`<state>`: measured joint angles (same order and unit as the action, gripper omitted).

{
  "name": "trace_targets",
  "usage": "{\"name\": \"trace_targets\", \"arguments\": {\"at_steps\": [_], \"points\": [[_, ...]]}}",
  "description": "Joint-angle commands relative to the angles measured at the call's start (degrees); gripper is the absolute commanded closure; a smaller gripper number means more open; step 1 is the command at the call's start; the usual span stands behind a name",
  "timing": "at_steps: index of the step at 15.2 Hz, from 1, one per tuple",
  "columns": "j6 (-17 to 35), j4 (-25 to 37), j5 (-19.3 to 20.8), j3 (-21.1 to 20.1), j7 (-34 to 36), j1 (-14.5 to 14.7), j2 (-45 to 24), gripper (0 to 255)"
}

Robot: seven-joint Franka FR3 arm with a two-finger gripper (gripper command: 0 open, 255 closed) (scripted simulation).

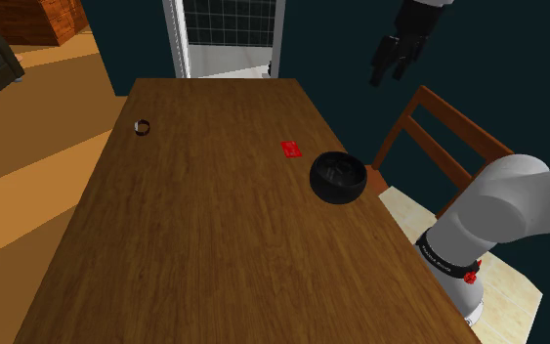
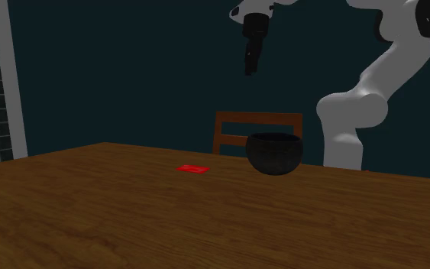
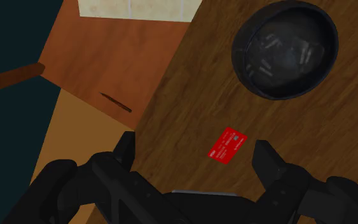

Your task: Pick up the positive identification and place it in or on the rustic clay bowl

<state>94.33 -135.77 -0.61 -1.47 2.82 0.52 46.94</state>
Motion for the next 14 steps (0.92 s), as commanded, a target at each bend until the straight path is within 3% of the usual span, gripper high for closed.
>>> {"name": "trace_targets", "arguments": {"at_steps": [1,8,14], "points": [[0.00,0.00,0.00,0.00,0.00,0.00,0.00,0],[20.63,-13.54,-1.72,-7.91,11.14,-0.84,0.64,0],[39.98,-19.96,-1.19,-16.84,22.59,-3.65,-6.10,0]]}}
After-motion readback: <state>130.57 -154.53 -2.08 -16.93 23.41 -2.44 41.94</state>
